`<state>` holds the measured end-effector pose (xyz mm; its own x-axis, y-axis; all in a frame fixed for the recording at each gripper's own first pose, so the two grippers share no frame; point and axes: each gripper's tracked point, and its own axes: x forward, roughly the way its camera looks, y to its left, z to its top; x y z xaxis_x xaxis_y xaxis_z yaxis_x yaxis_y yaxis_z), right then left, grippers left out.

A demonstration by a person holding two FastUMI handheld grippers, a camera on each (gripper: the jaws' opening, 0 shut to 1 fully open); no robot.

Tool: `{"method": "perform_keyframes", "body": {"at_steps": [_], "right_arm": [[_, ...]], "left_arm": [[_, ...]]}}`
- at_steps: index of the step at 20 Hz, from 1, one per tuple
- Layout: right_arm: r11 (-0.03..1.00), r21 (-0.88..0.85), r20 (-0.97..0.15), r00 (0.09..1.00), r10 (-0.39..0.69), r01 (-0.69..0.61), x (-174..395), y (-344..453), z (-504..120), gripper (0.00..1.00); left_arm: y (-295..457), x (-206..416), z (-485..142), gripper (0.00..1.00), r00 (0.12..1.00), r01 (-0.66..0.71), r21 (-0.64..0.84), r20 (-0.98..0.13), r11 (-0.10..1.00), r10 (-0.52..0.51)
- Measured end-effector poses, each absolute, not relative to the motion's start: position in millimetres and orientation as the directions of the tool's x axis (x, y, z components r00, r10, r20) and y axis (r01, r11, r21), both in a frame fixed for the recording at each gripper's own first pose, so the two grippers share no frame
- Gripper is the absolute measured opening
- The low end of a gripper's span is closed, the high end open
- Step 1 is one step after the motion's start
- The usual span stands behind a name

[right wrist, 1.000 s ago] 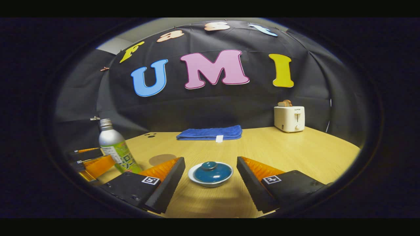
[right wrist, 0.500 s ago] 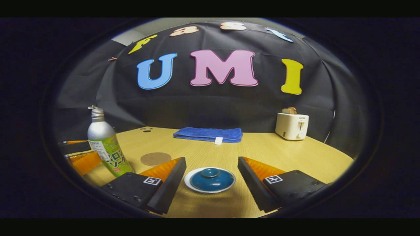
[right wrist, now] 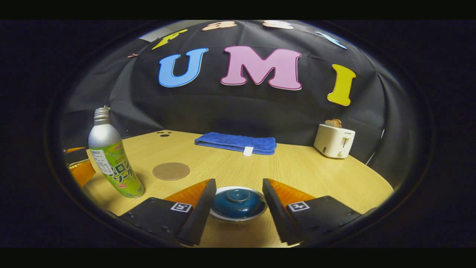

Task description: Open the teacup lid with one hand, grasp the water bottle and pour water into the teacup with the other hand; after pouring, place the water bottle on the coaster and then close the teacup lid.

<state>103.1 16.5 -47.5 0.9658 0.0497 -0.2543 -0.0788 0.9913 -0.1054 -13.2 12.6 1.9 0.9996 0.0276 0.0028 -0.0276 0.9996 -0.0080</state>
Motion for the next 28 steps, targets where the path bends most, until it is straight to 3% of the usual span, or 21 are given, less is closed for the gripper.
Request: {"method": "perform_keyframes", "body": {"at_steps": [2,8,10,14,16,17,22,23,28], "right_arm": [[0.990,-0.110,-0.260,0.964,0.052,-0.083,104,18,-47,0.63],[0.988,-0.130,-0.263,0.964,0.050,-0.087,104,20,-46,0.61],[0.988,-0.125,-0.258,0.965,0.056,-0.091,105,22,-45,0.56],[0.989,-0.124,-0.257,0.965,0.050,-0.084,106,18,-45,0.30],[0.990,-0.111,-0.258,0.964,0.061,-0.092,104,18,-44,0.36],[0.990,-0.099,-0.261,0.963,0.067,-0.096,105,18,-44,0.30],[0.990,-0.084,-0.251,0.964,0.090,-0.114,102,18,-35,0.24],[0.989,-0.089,-0.235,0.967,0.093,-0.116,100,16,-28,0.31],[0.990,-0.085,-0.177,0.979,0.098,-0.115,83,-4,6,0.27]], "left_arm": [[16,-15,-1,0.95,0.999,-0.032,-0.016,0.002,0.999,0.032],[19,-17,-3,0.95,0.999,-0.035,-0.023,-0.006,0.999,0.034],[20,-17,-4,0.95,0.999,-0.033,-0.021,-0.007,0.999,0.033],[22,-18,-4,0.95,0.999,-0.036,-0.018,-0.012,0.999,0.036],[21,-17,-5,0.95,0.999,-0.031,-0.021,-0.010,0.999,0.031],[21,-16,-5,0.95,1.000,-0.029,-0.023,-0.011,0.999,0.028],[11,-9,-4,0.95,1.000,0.005,-0.027,-0.012,1.000,-0.006],[9,-7,-2,0.95,1.000,0.013,-0.027,-0.008,1.000,-0.013],[-4,4,1,0.95,0.998,0.059,-0.031,-0.008,0.998,-0.059]]}}
